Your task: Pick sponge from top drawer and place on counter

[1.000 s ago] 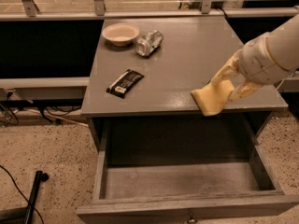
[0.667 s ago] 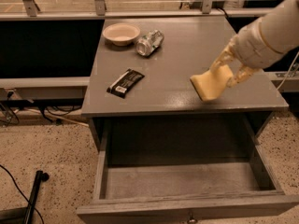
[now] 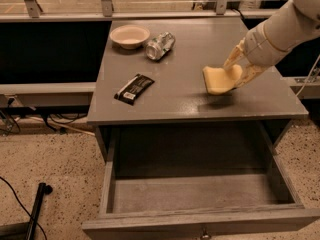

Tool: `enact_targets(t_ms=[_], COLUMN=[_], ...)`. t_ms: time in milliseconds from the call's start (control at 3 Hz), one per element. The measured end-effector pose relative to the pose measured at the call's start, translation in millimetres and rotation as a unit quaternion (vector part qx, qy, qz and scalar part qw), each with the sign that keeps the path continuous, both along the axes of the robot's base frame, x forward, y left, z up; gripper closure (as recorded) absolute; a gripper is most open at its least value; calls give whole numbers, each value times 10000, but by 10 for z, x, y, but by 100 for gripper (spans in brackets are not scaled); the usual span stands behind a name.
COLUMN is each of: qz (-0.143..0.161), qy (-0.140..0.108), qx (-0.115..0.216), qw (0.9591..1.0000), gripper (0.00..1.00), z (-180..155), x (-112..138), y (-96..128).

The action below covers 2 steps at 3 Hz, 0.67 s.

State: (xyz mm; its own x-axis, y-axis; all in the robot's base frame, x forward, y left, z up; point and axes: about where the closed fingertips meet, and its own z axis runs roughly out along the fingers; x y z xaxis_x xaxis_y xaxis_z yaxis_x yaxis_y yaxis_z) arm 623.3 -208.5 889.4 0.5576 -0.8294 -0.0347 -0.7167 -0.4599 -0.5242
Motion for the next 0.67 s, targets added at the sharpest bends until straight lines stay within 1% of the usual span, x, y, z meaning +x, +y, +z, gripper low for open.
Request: enact_targets(t_ms=[333,667], qz=[-249,-265], qy=[473,718], qx=[539,732], qw=[9971,9944], gripper=[100,82], z=[-230,-361], x=[150,201], y=[110,171])
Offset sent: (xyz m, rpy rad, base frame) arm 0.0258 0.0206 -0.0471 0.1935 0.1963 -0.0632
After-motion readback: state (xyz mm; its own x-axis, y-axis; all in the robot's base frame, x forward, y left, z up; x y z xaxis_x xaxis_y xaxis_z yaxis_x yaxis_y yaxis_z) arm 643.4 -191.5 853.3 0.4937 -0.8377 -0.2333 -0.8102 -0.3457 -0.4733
